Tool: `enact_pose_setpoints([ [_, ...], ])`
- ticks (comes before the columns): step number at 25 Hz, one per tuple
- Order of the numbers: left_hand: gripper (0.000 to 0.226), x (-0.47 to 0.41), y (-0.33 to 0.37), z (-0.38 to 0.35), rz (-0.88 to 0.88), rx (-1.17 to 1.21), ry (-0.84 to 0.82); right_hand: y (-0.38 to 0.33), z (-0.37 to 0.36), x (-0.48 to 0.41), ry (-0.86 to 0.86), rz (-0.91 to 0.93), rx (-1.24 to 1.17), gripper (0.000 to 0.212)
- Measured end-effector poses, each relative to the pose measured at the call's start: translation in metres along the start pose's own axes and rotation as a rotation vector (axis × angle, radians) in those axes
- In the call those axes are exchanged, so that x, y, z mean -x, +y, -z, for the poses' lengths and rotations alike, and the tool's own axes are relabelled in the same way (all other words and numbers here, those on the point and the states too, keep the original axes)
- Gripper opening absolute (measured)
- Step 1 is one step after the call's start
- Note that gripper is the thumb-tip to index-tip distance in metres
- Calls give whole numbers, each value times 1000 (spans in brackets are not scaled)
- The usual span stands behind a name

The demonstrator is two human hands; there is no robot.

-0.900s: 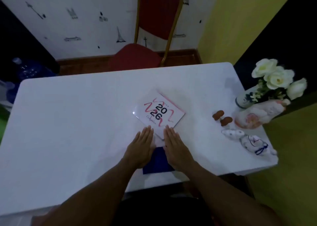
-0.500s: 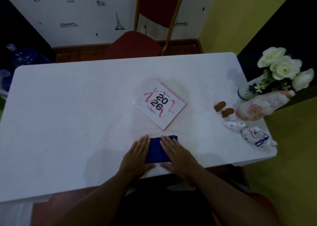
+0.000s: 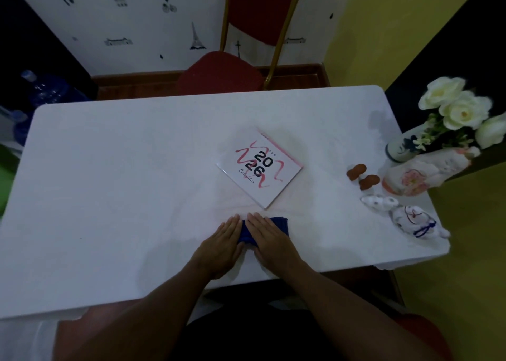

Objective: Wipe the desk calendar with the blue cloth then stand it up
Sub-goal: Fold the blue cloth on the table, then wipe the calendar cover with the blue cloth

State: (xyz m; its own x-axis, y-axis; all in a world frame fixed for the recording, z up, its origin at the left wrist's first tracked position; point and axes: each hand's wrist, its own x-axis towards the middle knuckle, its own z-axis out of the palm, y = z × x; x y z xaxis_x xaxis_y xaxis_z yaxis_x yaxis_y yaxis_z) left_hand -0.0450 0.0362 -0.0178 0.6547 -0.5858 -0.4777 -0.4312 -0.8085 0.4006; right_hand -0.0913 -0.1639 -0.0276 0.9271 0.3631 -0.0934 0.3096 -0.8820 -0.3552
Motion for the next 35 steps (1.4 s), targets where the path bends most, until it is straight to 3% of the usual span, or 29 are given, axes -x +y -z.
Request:
enact_pose_setpoints([
  [6, 106, 4, -15, 19, 69, 113, 53, 6, 7, -1, -48, -25, -152, 62],
  [10, 85, -18, -24, 52, 86, 162, 165, 13, 41, -12, 15, -137, -372, 54],
  [14, 65, -53, -30, 84, 102, 102, 217, 30, 85, -50, 251, -339, -592, 38],
  [19, 64, -93, -49, 102, 130, -9, 183, 70, 124, -124, 483, -533, -636, 41],
  [22, 68, -110, -60, 95, 152, -5, 205, 89, 123, -164, 443, -614, -590, 49],
  [26, 75, -119, -74, 76, 143, 6, 281, 94, 90, -200, 257, -655, -496, 51],
  [35, 69, -130, -87, 48, 147, -104, 426, 83, 37, -225, 42, -320, -44, 61],
])
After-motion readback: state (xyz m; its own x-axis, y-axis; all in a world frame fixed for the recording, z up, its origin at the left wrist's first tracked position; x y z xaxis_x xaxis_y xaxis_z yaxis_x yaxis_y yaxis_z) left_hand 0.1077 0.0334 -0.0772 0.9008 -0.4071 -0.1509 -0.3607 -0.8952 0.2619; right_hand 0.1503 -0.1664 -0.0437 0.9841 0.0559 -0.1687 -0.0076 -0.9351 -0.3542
